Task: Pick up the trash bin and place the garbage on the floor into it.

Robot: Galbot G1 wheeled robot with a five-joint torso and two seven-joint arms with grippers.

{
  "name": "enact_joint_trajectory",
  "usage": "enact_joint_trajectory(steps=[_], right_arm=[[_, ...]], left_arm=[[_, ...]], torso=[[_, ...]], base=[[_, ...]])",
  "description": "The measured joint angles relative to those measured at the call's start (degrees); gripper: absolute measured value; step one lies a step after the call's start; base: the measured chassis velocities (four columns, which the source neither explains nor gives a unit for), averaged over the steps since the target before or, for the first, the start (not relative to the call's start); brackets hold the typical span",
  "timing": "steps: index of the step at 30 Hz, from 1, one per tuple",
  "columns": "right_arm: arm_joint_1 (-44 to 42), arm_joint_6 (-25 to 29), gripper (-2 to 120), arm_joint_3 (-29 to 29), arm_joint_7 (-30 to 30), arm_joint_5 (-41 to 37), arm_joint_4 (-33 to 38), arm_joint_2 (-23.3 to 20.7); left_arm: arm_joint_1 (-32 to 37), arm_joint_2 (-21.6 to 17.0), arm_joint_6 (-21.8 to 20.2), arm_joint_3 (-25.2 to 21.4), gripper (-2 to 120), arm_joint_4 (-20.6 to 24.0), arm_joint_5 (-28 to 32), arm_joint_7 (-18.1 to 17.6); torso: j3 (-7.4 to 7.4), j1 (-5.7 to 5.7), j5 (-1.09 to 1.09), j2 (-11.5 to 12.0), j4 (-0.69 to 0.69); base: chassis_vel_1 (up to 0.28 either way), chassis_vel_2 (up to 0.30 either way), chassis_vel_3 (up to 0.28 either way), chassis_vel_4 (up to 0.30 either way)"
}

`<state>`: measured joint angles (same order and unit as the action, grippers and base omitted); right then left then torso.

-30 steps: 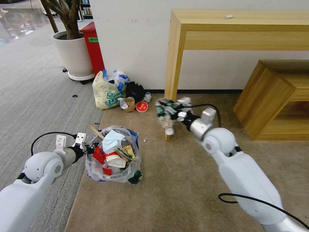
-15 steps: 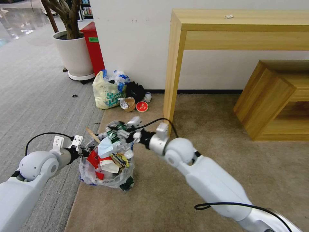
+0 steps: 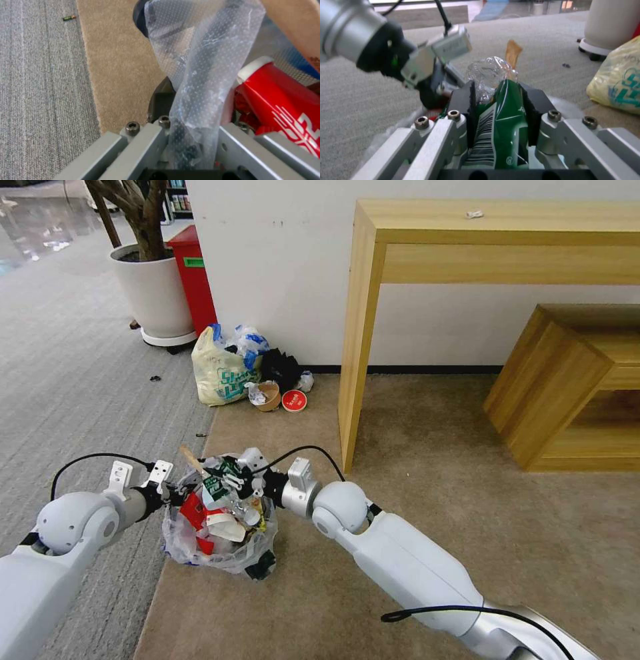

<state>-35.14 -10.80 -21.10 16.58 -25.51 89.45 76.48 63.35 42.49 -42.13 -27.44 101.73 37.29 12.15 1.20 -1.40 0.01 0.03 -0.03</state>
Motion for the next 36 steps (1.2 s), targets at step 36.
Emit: enact_joint_trajectory(steps=[36], right_arm=[[-1.2, -2.9, 58, -1.0, -11.2, -2.3, -0.9, 0.7]], left_arm=[[1.6, -0.1, 0.0, -1.2, 0, 3.3, -0.2, -0.4]], torso=[[0.0, 0.0, 0.0, 0.0, 0.01]], base=[[0.0, 0.0, 0.0, 0.0]])
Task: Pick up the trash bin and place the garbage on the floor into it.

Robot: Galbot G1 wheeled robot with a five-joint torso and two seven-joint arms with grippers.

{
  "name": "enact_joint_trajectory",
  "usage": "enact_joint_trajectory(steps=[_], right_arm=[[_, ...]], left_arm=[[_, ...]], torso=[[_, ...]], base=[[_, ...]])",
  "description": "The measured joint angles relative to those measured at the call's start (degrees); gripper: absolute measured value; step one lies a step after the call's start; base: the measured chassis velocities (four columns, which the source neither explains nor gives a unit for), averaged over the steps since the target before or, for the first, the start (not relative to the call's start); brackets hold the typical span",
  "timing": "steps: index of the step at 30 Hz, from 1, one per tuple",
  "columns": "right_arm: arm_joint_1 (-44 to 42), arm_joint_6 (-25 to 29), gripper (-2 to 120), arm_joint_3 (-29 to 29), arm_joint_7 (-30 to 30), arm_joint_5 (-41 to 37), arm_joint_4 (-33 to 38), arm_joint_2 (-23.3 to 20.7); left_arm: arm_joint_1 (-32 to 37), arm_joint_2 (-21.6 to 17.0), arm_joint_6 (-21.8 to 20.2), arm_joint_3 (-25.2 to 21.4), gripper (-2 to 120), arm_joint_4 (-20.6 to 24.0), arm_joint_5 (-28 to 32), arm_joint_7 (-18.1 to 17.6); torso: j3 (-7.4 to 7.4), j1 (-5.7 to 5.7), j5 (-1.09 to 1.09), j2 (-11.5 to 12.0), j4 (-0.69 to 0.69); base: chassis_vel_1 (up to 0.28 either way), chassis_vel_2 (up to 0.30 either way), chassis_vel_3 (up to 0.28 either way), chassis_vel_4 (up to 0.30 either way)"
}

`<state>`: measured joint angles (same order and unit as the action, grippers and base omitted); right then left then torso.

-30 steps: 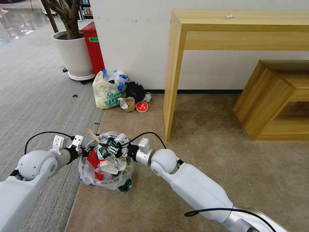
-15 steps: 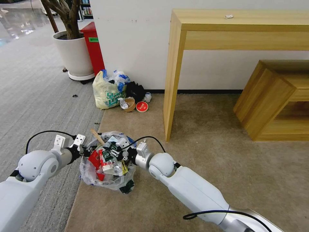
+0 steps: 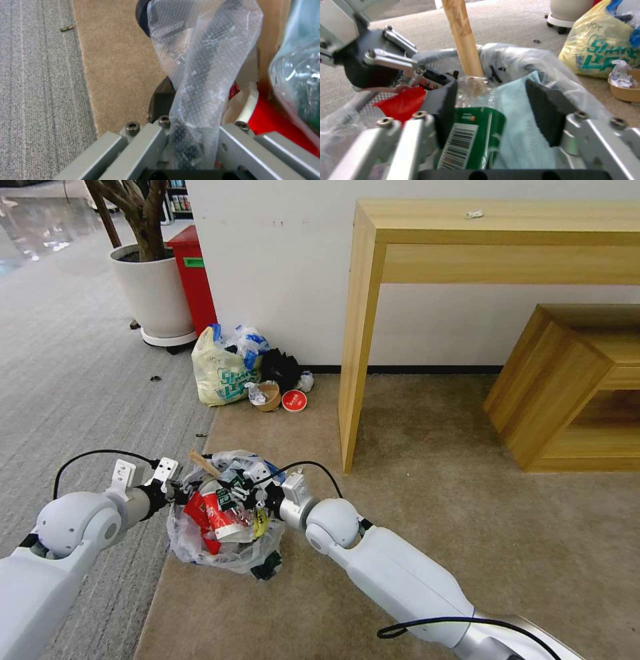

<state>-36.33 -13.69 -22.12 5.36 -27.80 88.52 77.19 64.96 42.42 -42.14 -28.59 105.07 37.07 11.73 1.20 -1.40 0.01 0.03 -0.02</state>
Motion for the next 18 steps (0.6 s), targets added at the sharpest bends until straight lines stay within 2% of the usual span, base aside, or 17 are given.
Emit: enact_joint_trajectory(steps=[4, 8, 10, 18], right_arm=[[0.0, 0.0, 79, 0.9, -0.5, -1.1, 1.6, -0.6], [0.0, 0.0, 86, 1.1, -0.7, -1.6, 2.1, -0.7], [0.1, 0.0, 97, 1.2, -1.0, -2.4, 2.7, -0.7], [-0.2, -0.2, 100, 2.3, -2.2, -3.1, 4.7, -0.8]], left_arm=[[-0.2, 0.0, 0.0, -0.2, 0, -0.8, 0.0, 0.0], [-0.3, 0.1, 0.0, -0.2, 0, -1.3, 0.0, -0.1], [-0.4, 0.4, 0.0, -0.2, 0, -2.0, -0.1, 0.0], [-0.4, 0.8, 0.0, -0.6, 0, -3.0, -0.3, 0.1]], torso=[[0.0, 0.0, -0.01, 0.0, -0.01], [0.0, 0.0, 0.0, 0.0, 0.0], [0.0, 0.0, 0.0, 0.0, 0.0], [0.0, 0.0, 0.0, 0.0, 0.01]], base=[[0.0, 0.0, 0.0, 0.0], [0.0, 0.0, 0.0, 0.0], [0.0, 0.0, 0.0, 0.0], [0.0, 0.0, 0.0, 0.0]])
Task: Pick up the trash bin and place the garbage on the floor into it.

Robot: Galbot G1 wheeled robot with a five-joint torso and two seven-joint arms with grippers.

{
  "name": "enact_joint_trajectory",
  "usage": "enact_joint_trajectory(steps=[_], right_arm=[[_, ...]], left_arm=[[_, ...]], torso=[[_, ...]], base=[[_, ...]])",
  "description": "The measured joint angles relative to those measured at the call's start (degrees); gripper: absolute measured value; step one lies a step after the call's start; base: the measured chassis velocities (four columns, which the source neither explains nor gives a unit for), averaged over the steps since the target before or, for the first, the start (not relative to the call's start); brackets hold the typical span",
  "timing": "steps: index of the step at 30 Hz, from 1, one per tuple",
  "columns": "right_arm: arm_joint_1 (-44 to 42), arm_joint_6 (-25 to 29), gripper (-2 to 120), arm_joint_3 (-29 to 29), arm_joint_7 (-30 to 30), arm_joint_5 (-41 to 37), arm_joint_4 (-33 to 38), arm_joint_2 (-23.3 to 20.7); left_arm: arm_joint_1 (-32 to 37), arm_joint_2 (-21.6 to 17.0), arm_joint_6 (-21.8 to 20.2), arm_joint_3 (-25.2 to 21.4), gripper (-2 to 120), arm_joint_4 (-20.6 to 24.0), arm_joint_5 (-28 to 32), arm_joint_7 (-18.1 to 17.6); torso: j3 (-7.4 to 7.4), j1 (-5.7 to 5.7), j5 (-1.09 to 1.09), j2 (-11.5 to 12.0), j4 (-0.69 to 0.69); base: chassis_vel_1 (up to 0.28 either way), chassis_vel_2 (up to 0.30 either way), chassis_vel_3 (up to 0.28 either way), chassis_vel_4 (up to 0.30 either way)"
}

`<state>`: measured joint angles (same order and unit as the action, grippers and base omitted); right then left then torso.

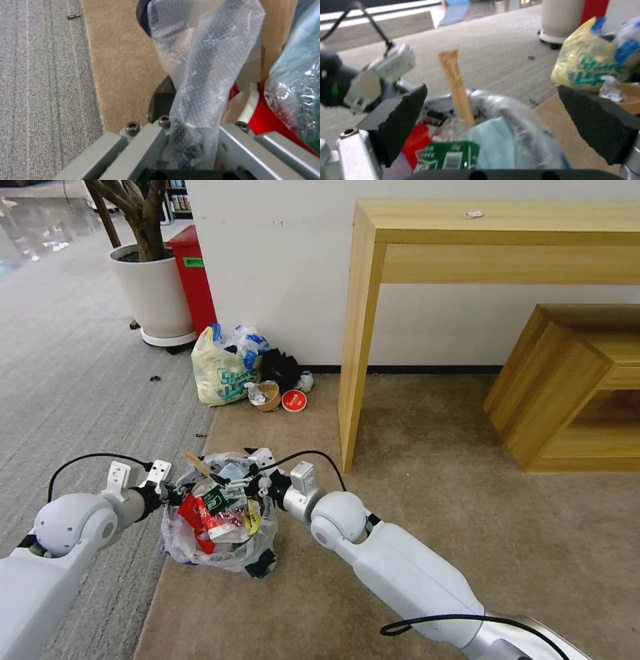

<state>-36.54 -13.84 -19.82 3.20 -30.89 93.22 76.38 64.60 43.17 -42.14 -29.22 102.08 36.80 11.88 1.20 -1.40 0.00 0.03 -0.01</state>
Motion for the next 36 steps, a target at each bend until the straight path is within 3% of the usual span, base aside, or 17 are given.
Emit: enact_joint_trajectory(steps=[6, 16, 21, 23, 27, 36], right_arm=[[-1.0, -0.9, 100, 3.3, -1.5, -1.0, 3.2, -1.6], [-6.6, -1.9, 100, 13.8, -6.5, -3.1, 8.8, -8.6], [-11.3, -1.1, 100, 18.0, -6.8, -2.2, 10.1, -11.4], [-16.0, -0.6, 100, 23.0, -6.7, -1.6, 11.5, -12.8], [-20.0, 0.4, 100, 27.5, -6.5, -0.9, 12.5, -14.7], [-24.8, 1.4, 100, 33.5, -5.7, -0.8, 14.4, -17.0]], left_arm=[[0.5, 0.1, 0.0, -0.8, 0, 0.1, 0.0, 0.0], [1.6, 0.9, 0.0, -1.2, 0, 1.5, -0.3, -0.2], [2.5, 1.0, 0.0, -1.5, 0, 1.9, -0.8, -0.3], [3.2, 1.1, 0.0, -1.5, 0, 2.2, -1.2, -0.3], [3.3, 1.2, 0.0, -1.1, 0, 2.2, -1.3, -0.3], [4.1, 0.5, 0.0, -0.4, 0, 1.2, -0.5, -0.1]], torso=[[0.0, 0.0, 0.0, 0.0, 0.0], [0.0, 0.0, -0.02, 0.0, 0.0], [0.0, 0.0, -0.02, 0.0, -0.01], [0.0, 0.0, -0.02, 0.0, -0.02], [0.0, 0.0, -0.02, 0.0, -0.02], [0.0, 0.0, -0.01, 0.0, 0.0]], base=[[0.0, 0.0, 0.0, 0.0], [0.0, 0.0, 0.0, 0.0], [0.0, 0.0, 0.0, 0.0], [0.0, 0.0, 0.0, 0.0], [0.0, 0.0, 0.0, 0.0], [0.0, 0.0, 0.0, 0.0]])
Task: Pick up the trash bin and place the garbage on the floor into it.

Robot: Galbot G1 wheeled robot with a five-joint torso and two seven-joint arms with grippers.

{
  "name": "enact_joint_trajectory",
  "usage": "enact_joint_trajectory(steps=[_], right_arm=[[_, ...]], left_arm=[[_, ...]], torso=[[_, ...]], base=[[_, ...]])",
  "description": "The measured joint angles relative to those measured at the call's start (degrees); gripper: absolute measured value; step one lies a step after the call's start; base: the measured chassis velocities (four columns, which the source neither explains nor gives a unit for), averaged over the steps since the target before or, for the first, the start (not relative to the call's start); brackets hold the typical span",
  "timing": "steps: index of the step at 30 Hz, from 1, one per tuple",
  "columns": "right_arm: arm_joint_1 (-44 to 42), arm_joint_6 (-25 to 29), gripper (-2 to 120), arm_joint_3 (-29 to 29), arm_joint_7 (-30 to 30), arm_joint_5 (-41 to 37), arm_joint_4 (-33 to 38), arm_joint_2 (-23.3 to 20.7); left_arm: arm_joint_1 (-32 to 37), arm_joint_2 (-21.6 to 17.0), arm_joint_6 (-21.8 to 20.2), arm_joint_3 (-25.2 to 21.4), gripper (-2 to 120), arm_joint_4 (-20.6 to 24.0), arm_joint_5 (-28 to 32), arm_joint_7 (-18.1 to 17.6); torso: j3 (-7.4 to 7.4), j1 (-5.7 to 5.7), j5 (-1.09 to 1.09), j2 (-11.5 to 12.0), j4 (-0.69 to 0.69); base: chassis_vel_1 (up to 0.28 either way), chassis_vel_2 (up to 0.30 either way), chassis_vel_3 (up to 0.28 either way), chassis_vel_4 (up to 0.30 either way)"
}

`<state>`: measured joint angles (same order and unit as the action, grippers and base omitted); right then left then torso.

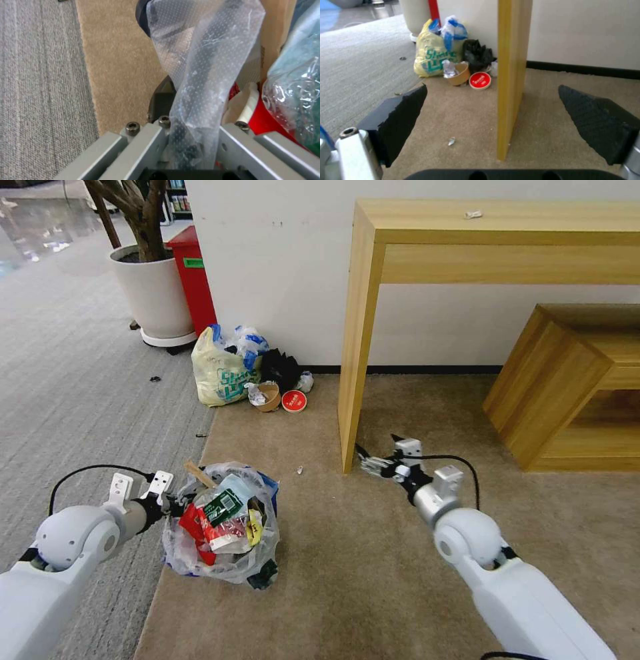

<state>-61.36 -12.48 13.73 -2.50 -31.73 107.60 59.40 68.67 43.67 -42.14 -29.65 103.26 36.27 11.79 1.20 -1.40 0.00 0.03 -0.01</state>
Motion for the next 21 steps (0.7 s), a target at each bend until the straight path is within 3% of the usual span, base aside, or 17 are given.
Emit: enact_joint_trajectory(steps=[9, 21], right_arm=[[-1.2, 0.4, 100, 1.2, 0.1, 0.0, 0.0, 1.4], [-1.5, 0.5, 100, 1.0, 0.0, 0.1, 0.1, 3.4]], left_arm=[[0.1, 0.0, 0.0, 0.1, 0, -1.7, 1.1, 0.0], [-0.3, -0.2, 0.0, 0.0, 0, -5.0, 1.6, 4.3]], torso=[[0.0, 0.0, 0.0, 0.0, 0.0], [0.0, 0.0, 0.01, 0.0, -0.01]], base=[[0.0, 0.0, 0.0, 0.0], [0.0, 0.0, 0.0, 0.0]])
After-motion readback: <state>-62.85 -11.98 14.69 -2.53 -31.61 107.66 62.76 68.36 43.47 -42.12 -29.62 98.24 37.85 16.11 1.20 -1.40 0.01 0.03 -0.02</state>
